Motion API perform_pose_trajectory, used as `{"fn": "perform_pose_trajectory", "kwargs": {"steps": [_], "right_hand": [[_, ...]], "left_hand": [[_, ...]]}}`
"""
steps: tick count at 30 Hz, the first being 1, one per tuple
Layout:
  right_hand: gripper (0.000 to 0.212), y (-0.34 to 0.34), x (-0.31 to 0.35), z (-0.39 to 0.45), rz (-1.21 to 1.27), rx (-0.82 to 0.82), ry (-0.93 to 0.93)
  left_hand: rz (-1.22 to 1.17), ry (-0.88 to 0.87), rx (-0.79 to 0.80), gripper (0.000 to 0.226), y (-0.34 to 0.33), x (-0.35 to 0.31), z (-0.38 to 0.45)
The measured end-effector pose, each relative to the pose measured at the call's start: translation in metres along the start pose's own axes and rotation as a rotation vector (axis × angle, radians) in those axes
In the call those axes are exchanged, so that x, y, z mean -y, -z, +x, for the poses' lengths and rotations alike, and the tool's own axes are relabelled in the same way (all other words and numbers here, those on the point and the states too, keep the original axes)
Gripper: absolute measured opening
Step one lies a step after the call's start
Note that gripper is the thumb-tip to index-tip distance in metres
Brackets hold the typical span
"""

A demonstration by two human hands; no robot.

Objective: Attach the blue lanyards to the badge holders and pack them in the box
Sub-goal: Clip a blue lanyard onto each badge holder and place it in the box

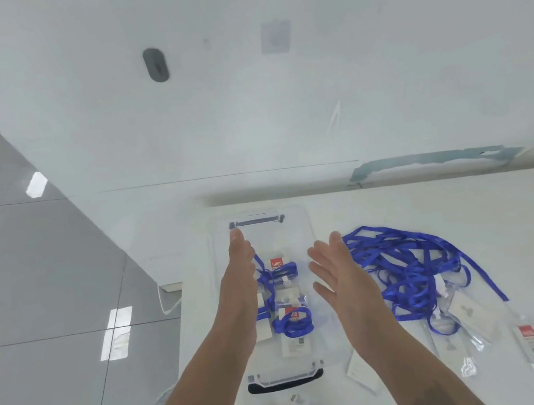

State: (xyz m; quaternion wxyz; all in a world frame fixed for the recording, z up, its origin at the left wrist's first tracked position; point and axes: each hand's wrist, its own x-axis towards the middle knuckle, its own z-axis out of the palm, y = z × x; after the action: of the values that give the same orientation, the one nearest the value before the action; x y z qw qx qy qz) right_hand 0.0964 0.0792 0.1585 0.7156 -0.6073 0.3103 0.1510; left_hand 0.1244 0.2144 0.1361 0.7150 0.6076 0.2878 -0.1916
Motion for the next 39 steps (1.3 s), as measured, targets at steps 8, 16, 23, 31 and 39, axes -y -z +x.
{"fn": "perform_pose_trajectory", "kwargs": {"steps": [8,16,23,31,39], "right_hand": [[0.051,0.073,0.025,-0.018,0.055,-0.05,0.103],[0.05,0.22,0.04,-0.002,-0.006,-0.068,0.104],[0.035,0.324,0.047,0.023,-0.101,-0.056,0.075],[0.013,0.376,-0.001,0.061,-0.608,-0.033,0.175],[0.059,0.39,-0.067,0.119,-1.05,0.0,0.133]], "left_hand": [[-0.009,-0.046,0.034,0.063,-0.051,-0.009,-0.027],[-0.021,-0.114,-0.038,0.059,-0.157,0.031,-0.053],[0.066,-0.11,-0.101,0.038,-0.248,0.074,-0.067],[0.674,-0.241,-0.15,0.052,-0.284,0.133,-0.055],[0.925,-0.038,-0.093,0.027,-0.306,0.202,-0.016]]}}
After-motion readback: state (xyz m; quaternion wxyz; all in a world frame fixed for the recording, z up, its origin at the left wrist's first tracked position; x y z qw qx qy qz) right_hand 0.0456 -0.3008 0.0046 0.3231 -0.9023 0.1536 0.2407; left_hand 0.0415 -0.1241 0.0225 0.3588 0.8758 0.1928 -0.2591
